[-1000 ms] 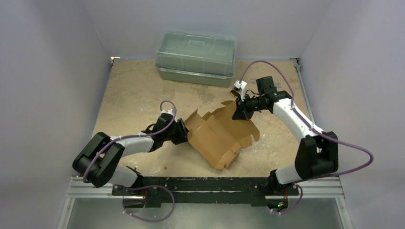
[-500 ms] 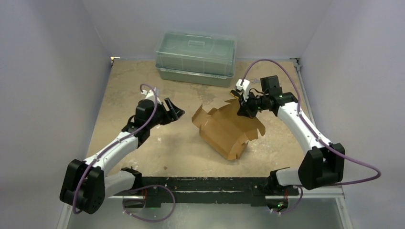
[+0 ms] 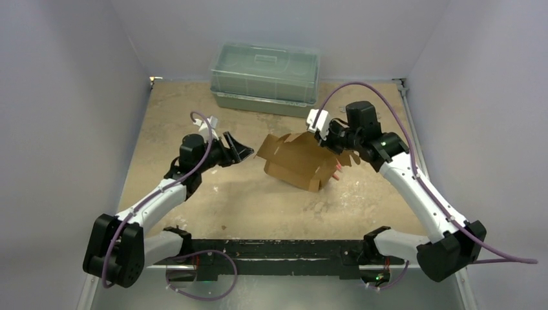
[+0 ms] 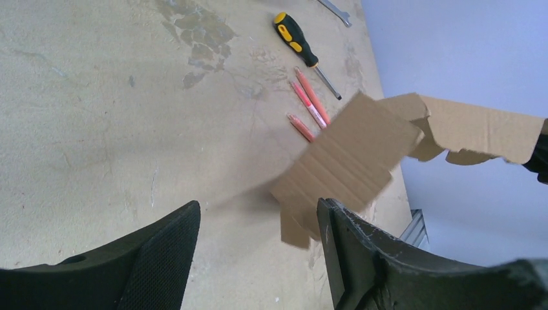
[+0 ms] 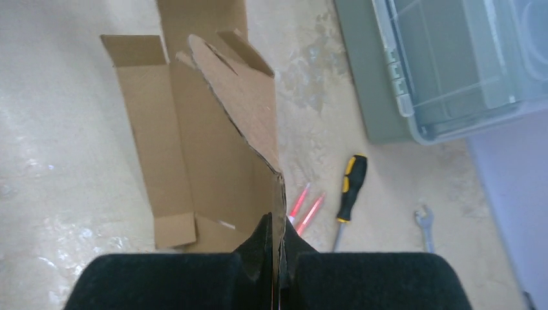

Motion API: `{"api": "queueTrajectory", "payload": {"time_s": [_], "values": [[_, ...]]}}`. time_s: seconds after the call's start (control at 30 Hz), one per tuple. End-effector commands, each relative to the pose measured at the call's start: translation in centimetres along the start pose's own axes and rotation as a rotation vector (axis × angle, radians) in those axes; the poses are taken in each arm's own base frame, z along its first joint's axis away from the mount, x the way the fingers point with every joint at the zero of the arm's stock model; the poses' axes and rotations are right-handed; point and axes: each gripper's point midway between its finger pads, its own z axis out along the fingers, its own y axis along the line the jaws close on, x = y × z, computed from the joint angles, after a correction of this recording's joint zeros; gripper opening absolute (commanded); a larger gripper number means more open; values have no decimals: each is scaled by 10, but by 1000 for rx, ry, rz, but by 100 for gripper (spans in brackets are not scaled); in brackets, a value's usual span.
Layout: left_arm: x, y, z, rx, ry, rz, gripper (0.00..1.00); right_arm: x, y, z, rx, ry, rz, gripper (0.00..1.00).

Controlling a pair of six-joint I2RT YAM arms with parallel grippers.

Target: Fold the paper box

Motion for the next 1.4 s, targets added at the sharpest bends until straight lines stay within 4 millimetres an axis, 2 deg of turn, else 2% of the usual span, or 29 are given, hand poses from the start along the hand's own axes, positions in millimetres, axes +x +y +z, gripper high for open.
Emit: {"api": "queueTrajectory", "payload": {"time_s": [0.0,0.1,0.27,0.4,0.57,0.67,0.73,0.83,0.9,1.07,1.23,1.37], "values": [[-4,-8,-12,26,-40,-18,66,-11,-31,-6,199,31,-81,0],[10,0,-18,14,-40,-87,66,-9,-25,2,213,57,-104,0],[39,26,-25,-54,-10,-148,66,-8,4,26,223,104,-176,0],[38,27,-25,-57,-12,-150,67,-14,23,40,202,105,-200,0],[27,22,-22,-56,-24,-105,67,-10,46,51,142,114,-219,0],[13,9,-24,-28,-38,-15,67,-6,54,54,125,120,-225,0],[-4,-5,-29,-1,-73,80,68,-7,54,54,123,115,-221,0],[-32,-37,-40,89,-150,251,69,-15,56,53,99,95,-211,0],[-42,-57,-46,172,-198,356,71,-24,58,52,72,73,-207,0],[-43,-82,-50,321,-236,545,71,-43,56,42,6,23,-165,0],[-43,-96,-48,333,-232,656,71,-55,48,28,-19,-19,-127,0],[-42,-101,-43,271,-221,766,73,-62,46,23,-36,-33,-106,0]]}}
